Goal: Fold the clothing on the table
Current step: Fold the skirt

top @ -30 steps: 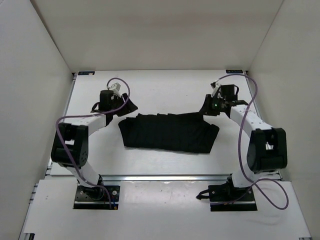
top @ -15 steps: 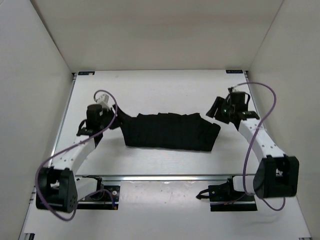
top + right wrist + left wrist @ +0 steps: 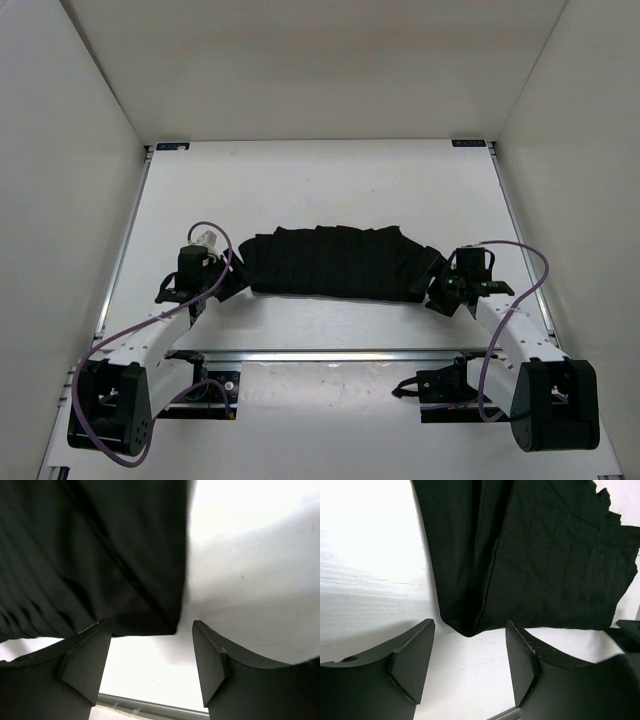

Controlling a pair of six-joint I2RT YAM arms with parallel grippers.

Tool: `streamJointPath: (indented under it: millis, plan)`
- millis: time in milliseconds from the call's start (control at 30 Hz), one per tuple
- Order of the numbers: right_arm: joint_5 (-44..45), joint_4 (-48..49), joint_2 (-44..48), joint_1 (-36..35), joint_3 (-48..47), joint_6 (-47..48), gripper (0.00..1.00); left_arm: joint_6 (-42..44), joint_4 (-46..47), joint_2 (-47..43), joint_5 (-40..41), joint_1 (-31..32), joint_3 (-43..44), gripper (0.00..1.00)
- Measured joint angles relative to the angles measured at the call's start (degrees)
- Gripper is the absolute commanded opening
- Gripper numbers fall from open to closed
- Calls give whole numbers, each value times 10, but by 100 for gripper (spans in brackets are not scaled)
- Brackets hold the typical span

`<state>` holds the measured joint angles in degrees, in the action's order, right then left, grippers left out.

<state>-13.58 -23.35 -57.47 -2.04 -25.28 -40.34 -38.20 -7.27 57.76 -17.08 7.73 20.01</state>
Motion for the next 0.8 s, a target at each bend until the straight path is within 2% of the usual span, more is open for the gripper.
streamJointPath:
  millis: [100, 167, 200, 233, 267, 300, 600, 667, 700, 733, 767, 800]
  plan:
    - [-14, 17, -10, 3, 18, -15, 62, -1, 0, -8, 1, -1, 0, 69]
    - [-22, 37, -17, 3, 21, -18, 58, -2, 0, -14, 2, -2, 0, 69]
    - [-27, 52, -24, 3, 24, -21, 53, -2, 1, -16, 2, -2, 0, 70]
    - [-33, 65, -28, 3, 27, -23, 36, -2, 2, -16, 3, -3, 0, 69]
    - [-35, 75, -33, 2, 31, -23, 11, -3, 3, -16, 3, -3, -1, 69]
    - [-38, 87, -40, 2, 36, -24, 0, -3, 7, -16, 4, -3, -4, 69]
    - [-60, 110, -58, 6, 46, -27, 1, -6, 5, 3, 17, 14, -12, 70]
    - [-61, 110, -58, 6, 46, -24, 0, -10, 8, 14, 18, 21, -12, 62]
    - [-61, 110, -58, 6, 46, -23, 0, -12, 12, 20, 21, 27, -12, 53]
    - [-61, 110, -58, 6, 46, -20, 0, -15, 19, 30, 25, 33, -12, 40]
    - [-62, 111, -58, 7, 46, -17, 1, -17, 30, 46, 28, 39, -12, 15]
    - [-63, 111, -57, 9, 46, -14, 0, -23, 39, 62, 31, 43, -12, 4]
